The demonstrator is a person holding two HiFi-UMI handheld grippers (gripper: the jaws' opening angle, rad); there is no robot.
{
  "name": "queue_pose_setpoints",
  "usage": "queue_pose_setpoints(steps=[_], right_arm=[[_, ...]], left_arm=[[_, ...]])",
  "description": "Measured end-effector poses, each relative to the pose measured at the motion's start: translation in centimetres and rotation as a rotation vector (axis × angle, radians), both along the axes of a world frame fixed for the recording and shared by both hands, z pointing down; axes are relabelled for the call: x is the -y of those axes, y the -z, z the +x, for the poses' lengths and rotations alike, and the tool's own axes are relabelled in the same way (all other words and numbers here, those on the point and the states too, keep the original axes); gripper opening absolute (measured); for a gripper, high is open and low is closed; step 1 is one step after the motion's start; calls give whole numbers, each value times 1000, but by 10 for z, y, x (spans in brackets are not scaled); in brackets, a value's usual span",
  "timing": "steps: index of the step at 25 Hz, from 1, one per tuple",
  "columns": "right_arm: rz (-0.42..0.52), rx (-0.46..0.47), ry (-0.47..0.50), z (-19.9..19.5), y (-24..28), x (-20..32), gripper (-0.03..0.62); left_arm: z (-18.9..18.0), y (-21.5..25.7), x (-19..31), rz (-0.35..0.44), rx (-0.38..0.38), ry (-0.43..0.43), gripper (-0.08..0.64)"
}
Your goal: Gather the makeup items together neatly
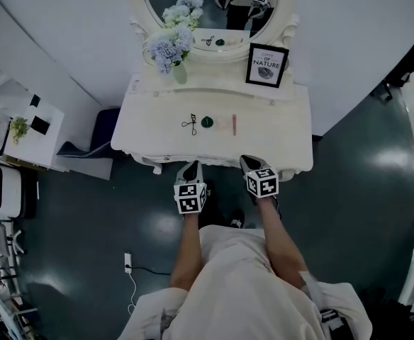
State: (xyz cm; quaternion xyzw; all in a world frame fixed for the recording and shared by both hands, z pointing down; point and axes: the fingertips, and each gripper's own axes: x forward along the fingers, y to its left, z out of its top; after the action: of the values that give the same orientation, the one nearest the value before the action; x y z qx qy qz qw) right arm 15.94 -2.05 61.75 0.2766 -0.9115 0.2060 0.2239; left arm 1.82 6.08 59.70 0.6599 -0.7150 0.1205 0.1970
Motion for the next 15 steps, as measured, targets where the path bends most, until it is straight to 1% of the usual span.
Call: queue_pose_setpoints(steps=[11,15], right_arm=[[-12,-10,16,1,-3,-4,40],[-10,-12,27,1,-2,-3,40]], left_arm=[[6,-1,-2,9,-9,-8,14],[7,-2,-2,6,2,-10,14]])
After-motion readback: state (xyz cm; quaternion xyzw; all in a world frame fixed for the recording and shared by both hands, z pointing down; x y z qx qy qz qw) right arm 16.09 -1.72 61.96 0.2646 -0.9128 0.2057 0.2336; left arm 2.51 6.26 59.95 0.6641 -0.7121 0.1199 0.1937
